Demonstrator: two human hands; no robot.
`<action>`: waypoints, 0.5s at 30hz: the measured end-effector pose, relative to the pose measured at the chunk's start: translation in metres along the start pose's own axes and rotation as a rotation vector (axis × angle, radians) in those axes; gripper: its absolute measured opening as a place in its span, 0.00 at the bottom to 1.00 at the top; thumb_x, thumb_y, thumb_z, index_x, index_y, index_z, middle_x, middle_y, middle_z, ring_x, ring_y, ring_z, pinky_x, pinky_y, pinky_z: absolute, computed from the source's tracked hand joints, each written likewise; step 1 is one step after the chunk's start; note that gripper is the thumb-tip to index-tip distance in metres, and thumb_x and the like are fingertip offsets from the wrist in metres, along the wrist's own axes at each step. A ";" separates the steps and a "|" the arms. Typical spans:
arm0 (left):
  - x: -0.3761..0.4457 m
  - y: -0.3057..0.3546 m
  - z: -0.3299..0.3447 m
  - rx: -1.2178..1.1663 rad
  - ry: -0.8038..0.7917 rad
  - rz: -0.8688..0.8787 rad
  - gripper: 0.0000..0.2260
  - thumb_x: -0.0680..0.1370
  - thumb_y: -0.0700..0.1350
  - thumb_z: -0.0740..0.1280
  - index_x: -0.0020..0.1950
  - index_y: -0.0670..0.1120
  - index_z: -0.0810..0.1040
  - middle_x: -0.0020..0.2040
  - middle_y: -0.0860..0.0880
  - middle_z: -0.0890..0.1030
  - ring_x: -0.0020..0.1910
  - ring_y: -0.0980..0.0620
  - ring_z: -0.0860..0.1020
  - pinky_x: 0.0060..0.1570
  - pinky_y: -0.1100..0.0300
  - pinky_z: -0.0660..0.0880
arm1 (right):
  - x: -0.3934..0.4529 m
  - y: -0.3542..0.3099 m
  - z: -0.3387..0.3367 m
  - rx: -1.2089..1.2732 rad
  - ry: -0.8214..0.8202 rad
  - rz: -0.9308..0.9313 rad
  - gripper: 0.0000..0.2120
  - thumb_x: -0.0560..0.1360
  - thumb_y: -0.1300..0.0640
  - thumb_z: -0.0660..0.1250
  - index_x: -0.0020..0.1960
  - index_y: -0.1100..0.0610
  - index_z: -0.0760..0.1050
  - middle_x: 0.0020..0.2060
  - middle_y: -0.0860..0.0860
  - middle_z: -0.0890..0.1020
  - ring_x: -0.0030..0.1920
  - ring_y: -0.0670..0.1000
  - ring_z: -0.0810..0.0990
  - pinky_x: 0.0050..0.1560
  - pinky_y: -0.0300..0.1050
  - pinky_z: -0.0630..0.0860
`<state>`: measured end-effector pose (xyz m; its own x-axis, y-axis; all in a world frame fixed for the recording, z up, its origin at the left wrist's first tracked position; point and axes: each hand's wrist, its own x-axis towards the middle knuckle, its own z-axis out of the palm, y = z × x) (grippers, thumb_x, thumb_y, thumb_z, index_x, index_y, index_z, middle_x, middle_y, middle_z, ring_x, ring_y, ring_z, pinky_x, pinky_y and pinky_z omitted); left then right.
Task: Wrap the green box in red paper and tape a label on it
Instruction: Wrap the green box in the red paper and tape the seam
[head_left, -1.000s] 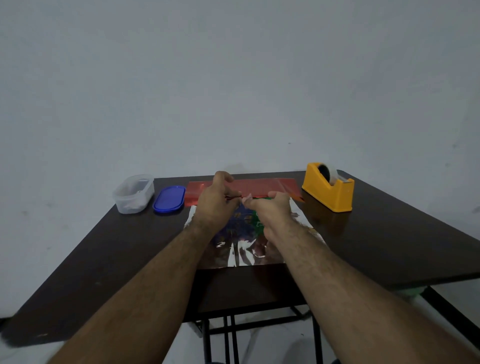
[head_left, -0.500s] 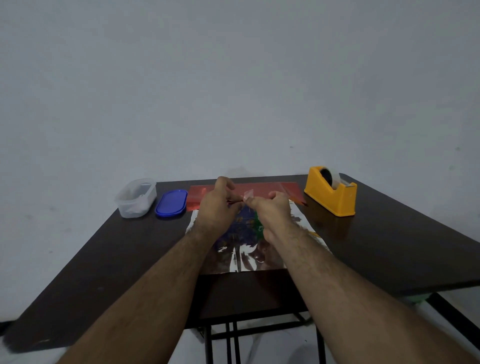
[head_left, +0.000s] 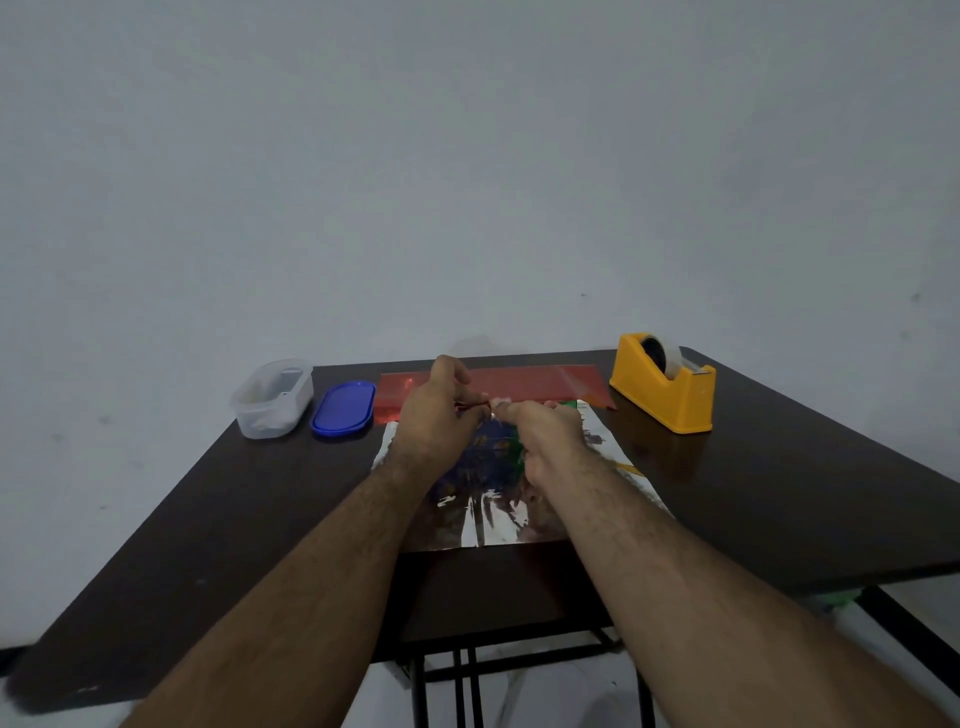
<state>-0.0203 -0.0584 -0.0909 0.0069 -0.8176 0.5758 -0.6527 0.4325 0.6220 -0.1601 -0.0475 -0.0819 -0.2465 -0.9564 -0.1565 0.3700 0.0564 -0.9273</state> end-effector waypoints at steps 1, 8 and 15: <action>0.000 0.000 0.000 -0.001 0.000 -0.002 0.18 0.77 0.41 0.78 0.58 0.50 0.71 0.49 0.56 0.87 0.51 0.60 0.84 0.50 0.58 0.84 | 0.000 -0.001 -0.001 -0.006 -0.005 0.005 0.26 0.71 0.65 0.81 0.60 0.56 0.69 0.43 0.46 0.77 0.40 0.42 0.73 0.44 0.40 0.70; 0.000 -0.001 0.001 -0.020 -0.007 -0.008 0.19 0.77 0.42 0.78 0.58 0.50 0.71 0.51 0.55 0.87 0.52 0.59 0.84 0.52 0.59 0.84 | -0.004 -0.001 -0.001 -0.135 0.063 -0.016 0.16 0.69 0.67 0.81 0.48 0.58 0.77 0.44 0.50 0.83 0.44 0.48 0.81 0.34 0.39 0.69; 0.000 0.000 0.000 -0.028 -0.005 -0.020 0.19 0.77 0.41 0.78 0.58 0.51 0.70 0.52 0.55 0.88 0.53 0.60 0.84 0.51 0.63 0.81 | -0.006 -0.004 -0.002 -0.257 0.087 -0.020 0.13 0.68 0.66 0.82 0.45 0.58 0.79 0.41 0.52 0.84 0.40 0.50 0.81 0.35 0.41 0.72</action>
<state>-0.0202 -0.0582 -0.0907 0.0155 -0.8282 0.5603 -0.6306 0.4268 0.6482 -0.1619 -0.0411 -0.0784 -0.3319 -0.9304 -0.1557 0.1275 0.1193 -0.9846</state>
